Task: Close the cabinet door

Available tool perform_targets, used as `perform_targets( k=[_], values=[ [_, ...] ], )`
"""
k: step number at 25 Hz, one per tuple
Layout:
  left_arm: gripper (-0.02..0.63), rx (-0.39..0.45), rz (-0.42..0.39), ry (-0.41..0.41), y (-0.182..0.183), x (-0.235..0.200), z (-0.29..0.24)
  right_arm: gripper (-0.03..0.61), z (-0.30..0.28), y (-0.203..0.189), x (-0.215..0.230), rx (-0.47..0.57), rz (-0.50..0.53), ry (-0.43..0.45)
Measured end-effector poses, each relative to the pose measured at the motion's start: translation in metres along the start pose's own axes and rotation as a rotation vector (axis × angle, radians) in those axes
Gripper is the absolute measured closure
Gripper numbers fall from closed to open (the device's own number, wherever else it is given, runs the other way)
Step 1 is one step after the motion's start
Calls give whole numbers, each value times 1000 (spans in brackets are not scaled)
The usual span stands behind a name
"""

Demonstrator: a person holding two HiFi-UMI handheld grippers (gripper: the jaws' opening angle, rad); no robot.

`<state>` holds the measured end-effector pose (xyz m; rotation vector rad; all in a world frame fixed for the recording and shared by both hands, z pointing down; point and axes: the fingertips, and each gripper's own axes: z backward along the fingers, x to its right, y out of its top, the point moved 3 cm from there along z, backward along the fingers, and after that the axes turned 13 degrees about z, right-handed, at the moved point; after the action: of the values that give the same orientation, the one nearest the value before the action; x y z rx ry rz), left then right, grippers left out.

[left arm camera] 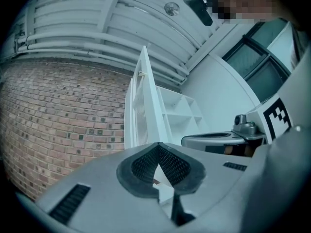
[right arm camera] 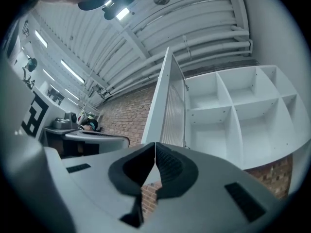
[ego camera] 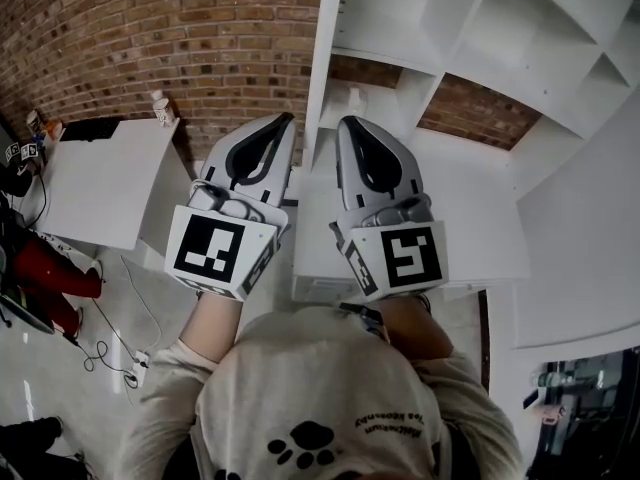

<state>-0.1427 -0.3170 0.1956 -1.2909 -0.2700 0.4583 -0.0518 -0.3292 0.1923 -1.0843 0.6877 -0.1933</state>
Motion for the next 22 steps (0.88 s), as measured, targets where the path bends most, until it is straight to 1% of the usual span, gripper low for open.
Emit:
perform_targets(
  k=[7, 15, 17, 20, 22],
  values=[
    [604, 24, 23, -91, 22, -1, -13, 566, -8, 22, 13, 27, 15, -26],
    [604, 55, -44, -128, 50, 1, -23, 565, -22, 50, 33, 70, -20, 15],
    [604, 62, -54, -135, 57, 2, -24, 550, -25, 57, 34, 76, -32, 30],
    [604, 70, -68, -141, 68, 0, -25, 481, -30, 69, 33, 80, -31, 53],
    [604, 78, -76, -143, 75, -2, -27, 474, -34, 75, 34, 83, -17, 54]
  ],
)
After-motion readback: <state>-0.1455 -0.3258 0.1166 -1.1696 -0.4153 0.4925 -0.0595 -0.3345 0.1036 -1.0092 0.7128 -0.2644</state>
